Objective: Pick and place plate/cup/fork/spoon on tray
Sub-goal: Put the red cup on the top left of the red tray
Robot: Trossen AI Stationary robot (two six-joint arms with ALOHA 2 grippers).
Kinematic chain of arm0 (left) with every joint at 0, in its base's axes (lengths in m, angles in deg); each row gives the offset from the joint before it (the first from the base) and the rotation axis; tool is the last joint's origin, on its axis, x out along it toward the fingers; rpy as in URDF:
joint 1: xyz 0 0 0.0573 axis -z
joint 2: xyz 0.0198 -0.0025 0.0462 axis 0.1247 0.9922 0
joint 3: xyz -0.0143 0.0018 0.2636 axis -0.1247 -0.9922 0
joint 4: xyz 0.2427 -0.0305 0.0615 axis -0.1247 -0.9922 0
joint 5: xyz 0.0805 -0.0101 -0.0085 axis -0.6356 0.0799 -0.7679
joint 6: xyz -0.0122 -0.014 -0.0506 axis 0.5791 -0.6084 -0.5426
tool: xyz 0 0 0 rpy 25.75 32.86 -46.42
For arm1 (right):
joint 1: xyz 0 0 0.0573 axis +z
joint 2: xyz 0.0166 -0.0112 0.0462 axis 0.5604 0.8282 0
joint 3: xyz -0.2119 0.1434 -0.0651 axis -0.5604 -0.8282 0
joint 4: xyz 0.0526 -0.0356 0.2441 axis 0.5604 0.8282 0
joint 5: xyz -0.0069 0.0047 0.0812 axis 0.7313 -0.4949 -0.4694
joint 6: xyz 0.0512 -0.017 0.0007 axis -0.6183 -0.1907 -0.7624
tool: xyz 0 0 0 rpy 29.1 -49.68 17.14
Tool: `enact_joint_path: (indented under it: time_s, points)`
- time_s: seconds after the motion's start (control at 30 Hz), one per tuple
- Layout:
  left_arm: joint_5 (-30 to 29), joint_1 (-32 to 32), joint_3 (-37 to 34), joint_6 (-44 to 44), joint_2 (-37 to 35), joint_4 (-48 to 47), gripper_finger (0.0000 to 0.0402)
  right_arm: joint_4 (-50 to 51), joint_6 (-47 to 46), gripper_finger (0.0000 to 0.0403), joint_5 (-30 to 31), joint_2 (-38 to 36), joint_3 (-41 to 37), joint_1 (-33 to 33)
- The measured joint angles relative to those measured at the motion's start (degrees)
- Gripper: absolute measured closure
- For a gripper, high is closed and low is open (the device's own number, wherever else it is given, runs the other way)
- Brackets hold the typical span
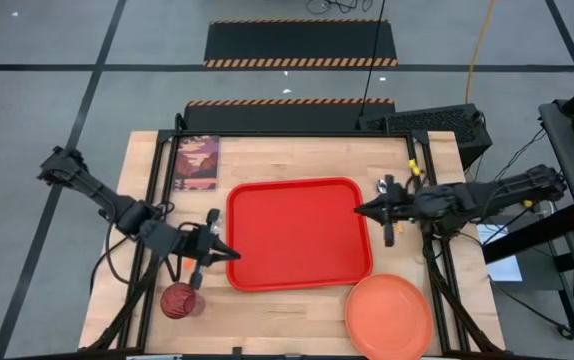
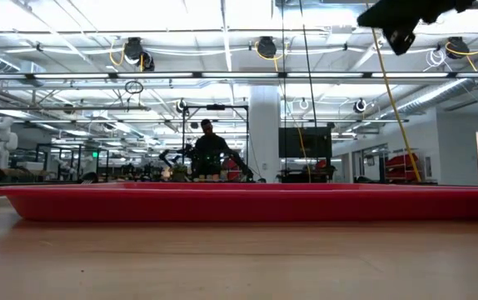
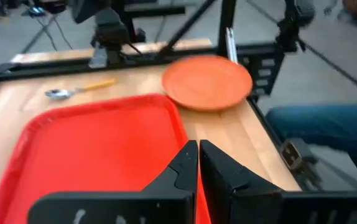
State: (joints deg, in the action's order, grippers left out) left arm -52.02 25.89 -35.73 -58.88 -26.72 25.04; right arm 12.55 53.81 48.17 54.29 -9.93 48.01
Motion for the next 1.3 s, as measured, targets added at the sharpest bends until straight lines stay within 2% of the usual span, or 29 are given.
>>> enact_joint_path:
  time_s: [0.17, 0.37, 0.5, 0.7, 0.87, 0.97, 1.1, 1.17, 1.3]
  points:
    - [-2.5, 3.7, 7.7, -4.5, 4.2, -9.3, 0.0380, -2.3, -1.4, 0.0403, 2.0, 5.5, 0.0, 1.6]
    - [-2.7, 6.8, 20.2, -11.8, 13.2, -25.4, 0.0380, -5.6, -1.7, 0.0403, 3.2, 11.8, 0.0, 4.9]
    - [2.5, 8.0, 27.3, -20.5, 19.1, -32.5, 0.0380, -8.0, -2.0, 0.0403, 3.1, 15.3, 0.0, 7.8]
    - [12.2, 10.5, 35.7, -30.0, 26.1, -36.2, 0.0380, -14.0, 0.0, 0.0403, 3.3, 18.6, 0.0, 9.8]
    - [14.4, 13.4, 41.1, -33.8, 30.5, -37.5, 0.0380, -14.1, 0.0, 0.0403, 3.3, 20.9, 0.0, 10.5]
    - [14.5, 15.2, 44.3, -37.5, 32.8, -42.8, 0.0380, -14.5, 0.0, 0.0403, 3.3, 21.5, 0.0, 10.6]
    - [16.2, 17.9, 46.3, -47.7, 34.4, -51.8, 0.0380, -14.6, 0.0, 0.0403, 3.3, 21.5, 0.0, 10.6]
    - [18.7, 19.4, 46.2, -53.0, 34.4, -53.1, 0.0380, -14.6, -0.1, 0.0403, 3.2, 21.5, 0.0, 10.7]
    - [19.8, 21.2, 46.2, -60.6, 34.4, -54.5, 0.0380, -14.6, -0.5, 0.0403, 3.3, 21.5, -0.9, 11.6]
